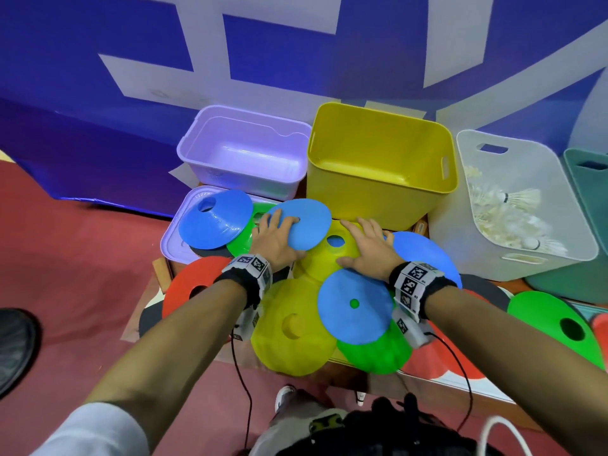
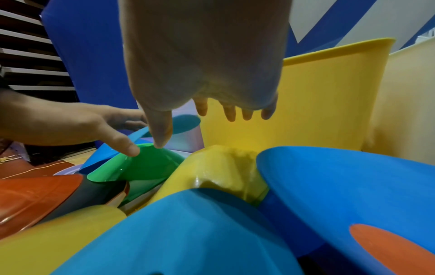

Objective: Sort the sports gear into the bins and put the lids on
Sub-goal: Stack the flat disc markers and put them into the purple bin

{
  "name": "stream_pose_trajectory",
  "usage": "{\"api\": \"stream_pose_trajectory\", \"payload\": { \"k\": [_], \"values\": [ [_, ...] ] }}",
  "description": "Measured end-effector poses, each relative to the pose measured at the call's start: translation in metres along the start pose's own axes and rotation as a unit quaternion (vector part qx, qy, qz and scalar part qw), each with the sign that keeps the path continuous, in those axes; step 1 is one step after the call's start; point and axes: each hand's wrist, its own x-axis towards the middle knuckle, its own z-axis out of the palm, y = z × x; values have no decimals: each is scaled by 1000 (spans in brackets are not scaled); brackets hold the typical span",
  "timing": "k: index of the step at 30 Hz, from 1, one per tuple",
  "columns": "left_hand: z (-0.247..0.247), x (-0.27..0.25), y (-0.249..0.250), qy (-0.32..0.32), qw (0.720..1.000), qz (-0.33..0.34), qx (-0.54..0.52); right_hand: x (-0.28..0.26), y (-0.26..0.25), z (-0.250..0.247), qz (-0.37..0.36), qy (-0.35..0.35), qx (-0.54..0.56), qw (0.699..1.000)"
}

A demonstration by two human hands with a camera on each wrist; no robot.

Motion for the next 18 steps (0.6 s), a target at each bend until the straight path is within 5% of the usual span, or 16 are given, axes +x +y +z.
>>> {"api": "stream_pose_trajectory", "payload": {
  "k": [5, 10, 18],
  "values": [
    [-23, -13, 14, -13, 988, 52, -147, 3, -12, -11, -68, 46, 44, 996],
    [-32, -20, 16, -36, 977, 47, -206, -2, -16, -19, -90, 180, 189, 961],
    [-34, -35, 28, -90, 957, 85, -263, -15, -7, -27, -145, 164, 115, 969]
  ]
}}
